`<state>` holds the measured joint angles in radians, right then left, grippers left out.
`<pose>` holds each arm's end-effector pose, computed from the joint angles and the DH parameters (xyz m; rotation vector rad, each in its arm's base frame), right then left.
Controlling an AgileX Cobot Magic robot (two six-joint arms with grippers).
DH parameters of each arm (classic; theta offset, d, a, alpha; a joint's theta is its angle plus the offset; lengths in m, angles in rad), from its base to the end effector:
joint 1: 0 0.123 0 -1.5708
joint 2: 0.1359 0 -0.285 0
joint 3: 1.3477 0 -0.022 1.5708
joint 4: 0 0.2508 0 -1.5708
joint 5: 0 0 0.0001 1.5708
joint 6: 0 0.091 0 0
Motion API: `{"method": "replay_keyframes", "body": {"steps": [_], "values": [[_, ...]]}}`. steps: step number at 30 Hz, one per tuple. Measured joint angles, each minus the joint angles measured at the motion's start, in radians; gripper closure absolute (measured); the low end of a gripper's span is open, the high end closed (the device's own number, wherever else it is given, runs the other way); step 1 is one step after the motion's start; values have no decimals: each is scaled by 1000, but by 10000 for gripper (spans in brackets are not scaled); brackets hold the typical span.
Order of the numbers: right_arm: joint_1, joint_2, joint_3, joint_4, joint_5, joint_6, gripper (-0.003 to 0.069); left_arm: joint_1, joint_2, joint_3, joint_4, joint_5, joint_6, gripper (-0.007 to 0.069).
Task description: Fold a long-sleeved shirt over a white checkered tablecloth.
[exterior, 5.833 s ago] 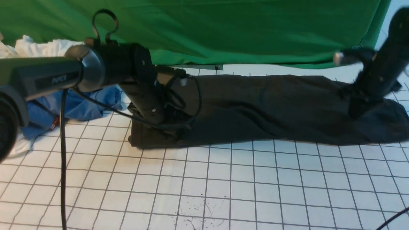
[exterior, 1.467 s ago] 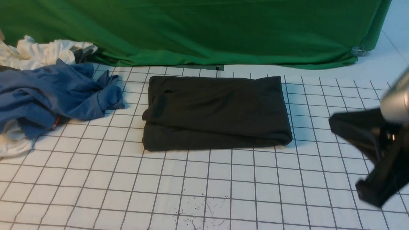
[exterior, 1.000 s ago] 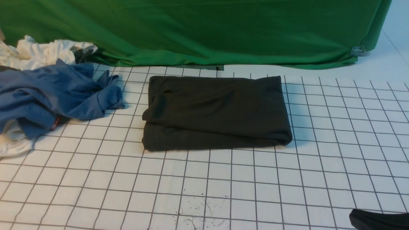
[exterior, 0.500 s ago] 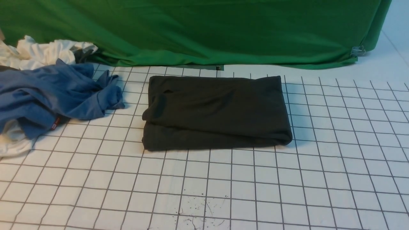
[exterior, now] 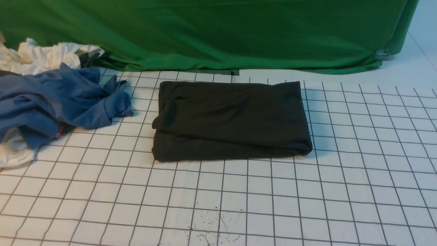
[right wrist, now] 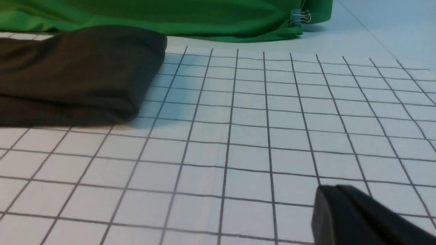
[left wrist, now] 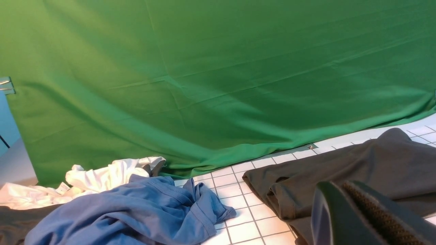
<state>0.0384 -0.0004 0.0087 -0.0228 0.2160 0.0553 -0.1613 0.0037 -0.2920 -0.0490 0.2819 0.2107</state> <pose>0.0560 0.0017 0.1907 -0.0009 1.7081 0.0490 0.0330 -0.0066 0.2835 0.2498 1.4556 -0.0082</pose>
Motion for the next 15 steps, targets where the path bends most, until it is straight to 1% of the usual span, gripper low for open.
{"method": "replay_keyframes", "body": {"steps": [12,15], "values": [[0,0,0,0,3,1,637,1,-3,4,0,-4,1,655],[0,0,0,0,3,1,633,26,-4,39,4,-18,1,655]]}}
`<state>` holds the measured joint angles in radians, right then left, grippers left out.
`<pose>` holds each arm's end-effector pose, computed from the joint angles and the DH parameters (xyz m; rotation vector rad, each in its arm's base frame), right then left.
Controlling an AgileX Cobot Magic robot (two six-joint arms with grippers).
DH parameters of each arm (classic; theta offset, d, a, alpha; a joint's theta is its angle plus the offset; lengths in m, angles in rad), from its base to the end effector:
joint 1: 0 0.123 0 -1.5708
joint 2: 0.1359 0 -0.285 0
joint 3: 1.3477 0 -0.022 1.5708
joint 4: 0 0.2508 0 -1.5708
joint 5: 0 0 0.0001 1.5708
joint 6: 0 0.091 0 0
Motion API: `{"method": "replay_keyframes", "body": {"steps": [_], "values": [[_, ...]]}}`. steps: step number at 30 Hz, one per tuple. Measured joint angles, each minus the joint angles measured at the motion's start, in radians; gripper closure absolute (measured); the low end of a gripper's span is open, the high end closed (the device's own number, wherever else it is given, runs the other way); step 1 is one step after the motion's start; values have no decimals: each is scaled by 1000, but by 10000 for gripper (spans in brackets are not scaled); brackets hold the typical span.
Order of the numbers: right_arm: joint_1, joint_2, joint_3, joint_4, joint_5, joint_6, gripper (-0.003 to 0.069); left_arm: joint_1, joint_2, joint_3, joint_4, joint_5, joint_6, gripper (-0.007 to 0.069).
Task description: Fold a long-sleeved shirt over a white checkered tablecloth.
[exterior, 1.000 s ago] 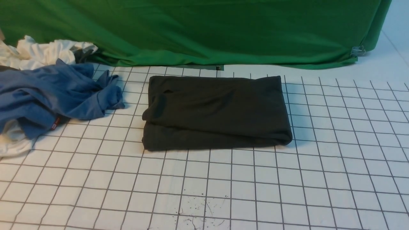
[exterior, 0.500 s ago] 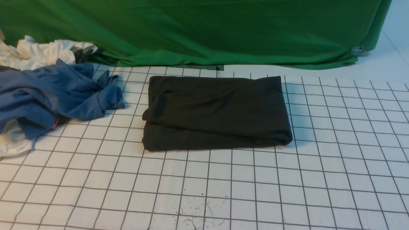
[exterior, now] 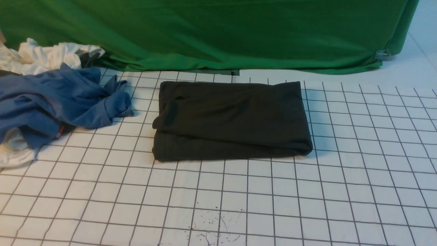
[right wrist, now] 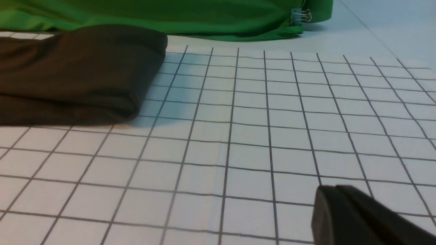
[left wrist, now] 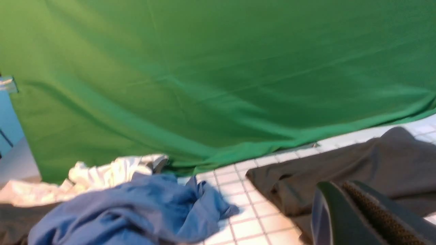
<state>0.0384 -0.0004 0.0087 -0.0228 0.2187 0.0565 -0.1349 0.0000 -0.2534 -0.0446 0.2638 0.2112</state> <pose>0.0560 0.0017 0.1904 0.0001 1.7108 0.0498 0.0369 -0.0061 0.2730 0.2347 1.4752 0.0181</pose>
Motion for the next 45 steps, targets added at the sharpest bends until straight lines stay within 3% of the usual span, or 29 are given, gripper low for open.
{"method": "replay_keyframes", "body": {"steps": [11,17,45], "values": [[0,0,0,0,0,0,610,118,1,250,17,-107,-157,654],[0,0,0,0,0,0,594,123,1,260,17,19,-158,654],[0,0,0,0,0,0,533,125,1,260,18,-34,-156,653]]}}
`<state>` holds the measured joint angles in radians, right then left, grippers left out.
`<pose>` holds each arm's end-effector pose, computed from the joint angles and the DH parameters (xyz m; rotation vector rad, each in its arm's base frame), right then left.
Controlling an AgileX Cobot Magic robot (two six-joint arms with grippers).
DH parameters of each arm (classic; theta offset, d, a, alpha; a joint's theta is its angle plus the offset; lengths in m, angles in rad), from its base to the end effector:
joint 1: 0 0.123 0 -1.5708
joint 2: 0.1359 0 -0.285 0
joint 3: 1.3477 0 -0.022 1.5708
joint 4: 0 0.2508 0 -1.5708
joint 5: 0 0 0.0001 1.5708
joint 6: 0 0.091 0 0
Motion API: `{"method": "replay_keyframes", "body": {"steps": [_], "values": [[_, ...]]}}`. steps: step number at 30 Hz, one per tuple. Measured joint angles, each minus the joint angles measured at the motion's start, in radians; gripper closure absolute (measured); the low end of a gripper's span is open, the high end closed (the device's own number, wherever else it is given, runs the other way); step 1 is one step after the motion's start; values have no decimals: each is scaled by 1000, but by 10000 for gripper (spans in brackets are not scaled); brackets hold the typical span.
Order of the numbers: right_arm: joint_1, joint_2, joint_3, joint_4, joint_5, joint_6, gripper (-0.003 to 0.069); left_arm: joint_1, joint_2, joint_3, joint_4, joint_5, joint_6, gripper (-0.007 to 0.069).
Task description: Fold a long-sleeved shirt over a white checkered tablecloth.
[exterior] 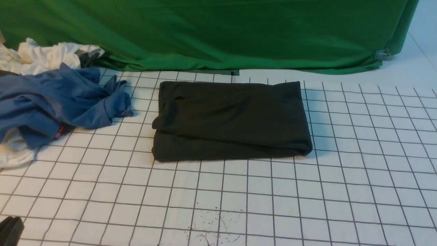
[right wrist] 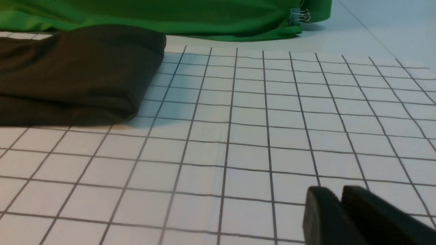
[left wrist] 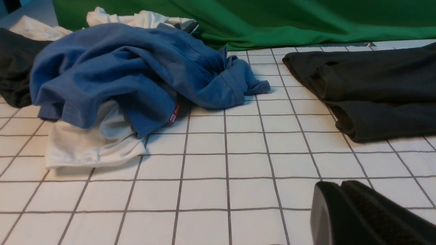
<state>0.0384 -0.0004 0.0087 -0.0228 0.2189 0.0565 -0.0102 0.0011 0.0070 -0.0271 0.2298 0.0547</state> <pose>0.0560 0.0017 0.1904 0.0001 1.7110 0.0498 0.0559 -0.0011 0.1899 0.0377 1.7210 0.0081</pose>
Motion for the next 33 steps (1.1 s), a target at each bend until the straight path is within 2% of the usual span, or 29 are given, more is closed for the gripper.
{"method": "replay_keyframes", "body": {"steps": [33], "values": [[0,0,0,0,0,0,456,0,0,0,0,0,1,653]]}}
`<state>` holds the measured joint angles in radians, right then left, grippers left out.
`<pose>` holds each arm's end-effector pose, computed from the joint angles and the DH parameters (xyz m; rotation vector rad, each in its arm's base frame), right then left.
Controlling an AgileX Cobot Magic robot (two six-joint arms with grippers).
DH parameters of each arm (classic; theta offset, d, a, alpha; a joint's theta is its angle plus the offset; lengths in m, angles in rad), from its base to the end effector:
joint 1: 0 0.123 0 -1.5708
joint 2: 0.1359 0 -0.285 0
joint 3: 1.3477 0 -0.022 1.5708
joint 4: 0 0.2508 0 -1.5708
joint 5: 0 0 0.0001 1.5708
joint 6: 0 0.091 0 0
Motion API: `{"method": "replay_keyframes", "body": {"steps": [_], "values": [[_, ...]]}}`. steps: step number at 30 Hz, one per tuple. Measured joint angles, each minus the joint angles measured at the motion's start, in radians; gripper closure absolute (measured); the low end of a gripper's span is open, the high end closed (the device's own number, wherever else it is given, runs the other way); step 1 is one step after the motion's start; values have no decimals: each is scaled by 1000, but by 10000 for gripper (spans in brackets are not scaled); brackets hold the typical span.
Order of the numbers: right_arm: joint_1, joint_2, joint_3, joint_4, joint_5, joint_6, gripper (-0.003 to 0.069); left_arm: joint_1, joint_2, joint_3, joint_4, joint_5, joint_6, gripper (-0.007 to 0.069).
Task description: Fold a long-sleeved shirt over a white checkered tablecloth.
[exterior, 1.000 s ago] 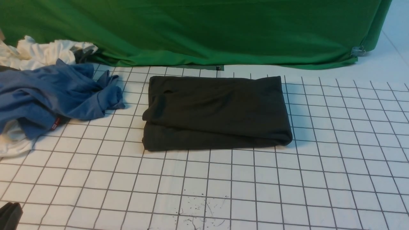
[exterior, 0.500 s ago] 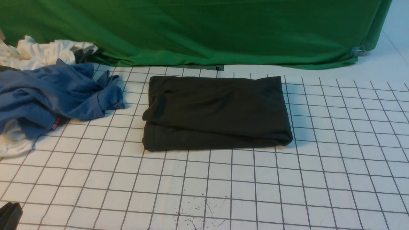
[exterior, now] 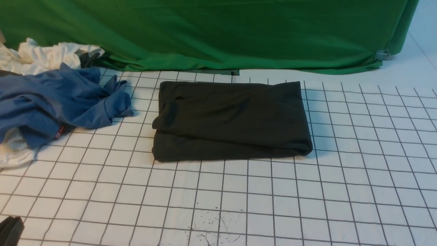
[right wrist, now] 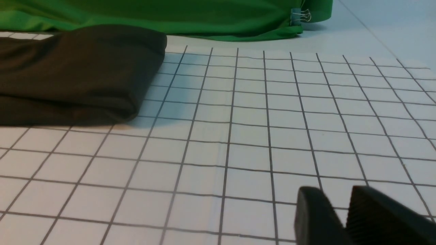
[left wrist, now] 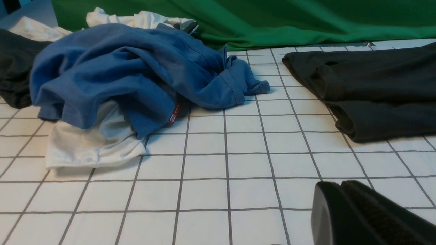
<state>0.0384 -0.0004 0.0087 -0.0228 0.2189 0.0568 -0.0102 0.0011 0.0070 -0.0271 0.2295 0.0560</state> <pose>0.0560 0.0017 0.1904 0.0004 1.7110 0.0500 0.0559 -0.0011 0.1899 0.0388 1.7207 0.0091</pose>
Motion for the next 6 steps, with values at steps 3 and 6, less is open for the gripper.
{"method": "replay_keyframes", "body": {"steps": [3,6], "values": [[0,0,0,0,0,0,440,0,0,0,0,0,0,653],[0,0,0,0,0,0,431,0,0,0,0,0,0,653]]}}
